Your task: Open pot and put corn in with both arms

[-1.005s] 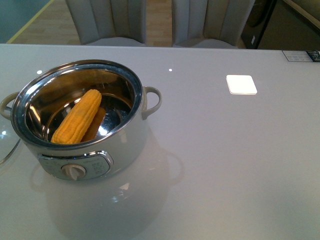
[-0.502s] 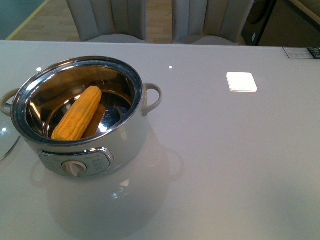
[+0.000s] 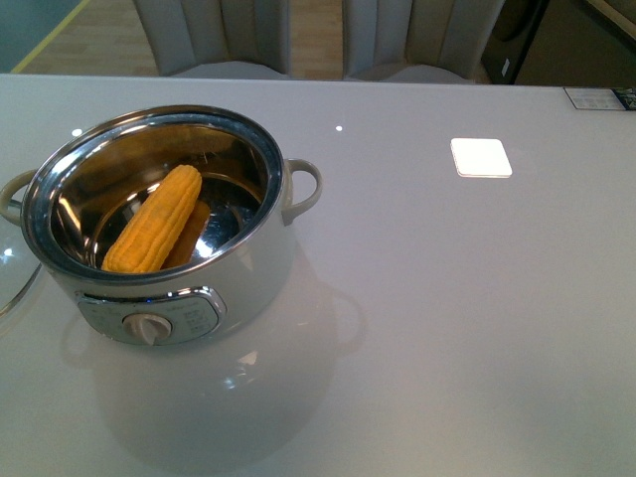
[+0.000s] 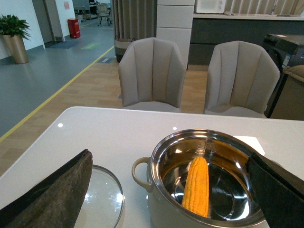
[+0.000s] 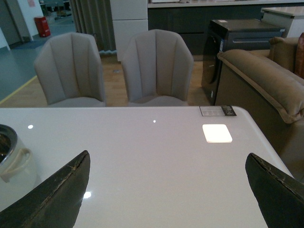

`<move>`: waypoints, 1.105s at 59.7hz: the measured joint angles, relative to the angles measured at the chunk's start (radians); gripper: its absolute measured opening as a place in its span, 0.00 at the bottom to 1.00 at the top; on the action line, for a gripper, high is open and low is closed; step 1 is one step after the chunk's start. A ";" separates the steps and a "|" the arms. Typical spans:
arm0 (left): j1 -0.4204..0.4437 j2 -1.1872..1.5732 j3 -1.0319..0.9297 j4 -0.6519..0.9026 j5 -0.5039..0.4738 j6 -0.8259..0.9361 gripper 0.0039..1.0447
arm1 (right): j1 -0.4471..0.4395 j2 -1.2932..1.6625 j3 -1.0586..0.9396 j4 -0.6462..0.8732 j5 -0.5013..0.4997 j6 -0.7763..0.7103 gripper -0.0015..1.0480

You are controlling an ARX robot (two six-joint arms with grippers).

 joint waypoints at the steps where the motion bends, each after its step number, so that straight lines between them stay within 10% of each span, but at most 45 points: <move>1: 0.000 0.000 0.000 0.000 0.000 0.000 0.94 | 0.000 0.000 0.000 0.000 0.000 0.000 0.92; 66: 0.000 0.000 0.000 0.000 0.000 0.000 0.94 | 0.000 0.000 0.000 0.000 0.000 0.000 0.92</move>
